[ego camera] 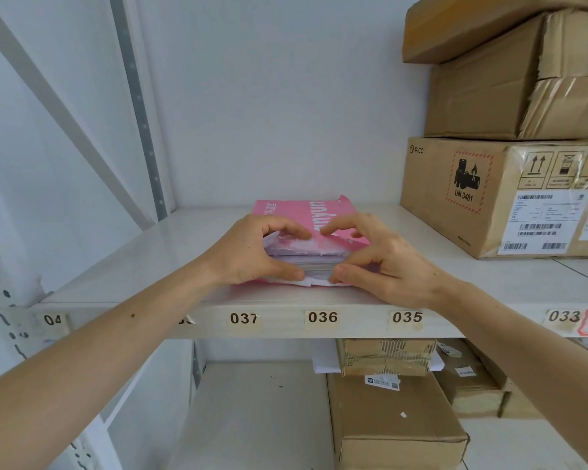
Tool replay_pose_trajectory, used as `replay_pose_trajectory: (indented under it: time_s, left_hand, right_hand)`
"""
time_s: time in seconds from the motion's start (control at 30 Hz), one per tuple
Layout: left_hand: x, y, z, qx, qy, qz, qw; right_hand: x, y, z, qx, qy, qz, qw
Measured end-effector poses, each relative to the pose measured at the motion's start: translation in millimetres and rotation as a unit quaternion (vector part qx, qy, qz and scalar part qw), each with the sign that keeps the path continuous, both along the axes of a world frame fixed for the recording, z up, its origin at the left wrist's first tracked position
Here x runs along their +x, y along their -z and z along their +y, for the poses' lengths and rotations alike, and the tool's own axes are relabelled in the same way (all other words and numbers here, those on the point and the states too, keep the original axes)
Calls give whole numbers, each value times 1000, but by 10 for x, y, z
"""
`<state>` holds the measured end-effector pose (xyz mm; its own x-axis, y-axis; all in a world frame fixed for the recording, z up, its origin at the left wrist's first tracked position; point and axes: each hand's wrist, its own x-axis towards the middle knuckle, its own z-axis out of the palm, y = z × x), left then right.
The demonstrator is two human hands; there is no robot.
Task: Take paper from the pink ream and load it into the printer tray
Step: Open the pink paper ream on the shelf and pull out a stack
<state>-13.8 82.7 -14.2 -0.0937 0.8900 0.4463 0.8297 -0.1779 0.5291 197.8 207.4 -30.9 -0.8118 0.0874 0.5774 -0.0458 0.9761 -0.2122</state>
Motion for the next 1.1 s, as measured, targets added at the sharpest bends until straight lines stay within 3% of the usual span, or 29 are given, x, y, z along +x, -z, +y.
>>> replay_pose_trajectory:
  time_s: [0.13, 0.33, 0.7, 1.1]
  left_hand:
    - [29, 17, -48, -9, -6, 21, 1000]
    - [72, 22, -81, -2, -12, 23, 1000]
    - [83, 17, -113, 2, -16, 43, 999]
    - [61, 15, -99, -6, -18, 45, 999]
  right_hand:
    - [-52, 13, 21, -1, 13, 4, 1000]
    - [-201, -24, 60, 13, 88, 79, 993]
    - [-286, -75, 97, 26, 112, 63, 991]
    - [-269, -160, 4, -20, 155, 39, 987]
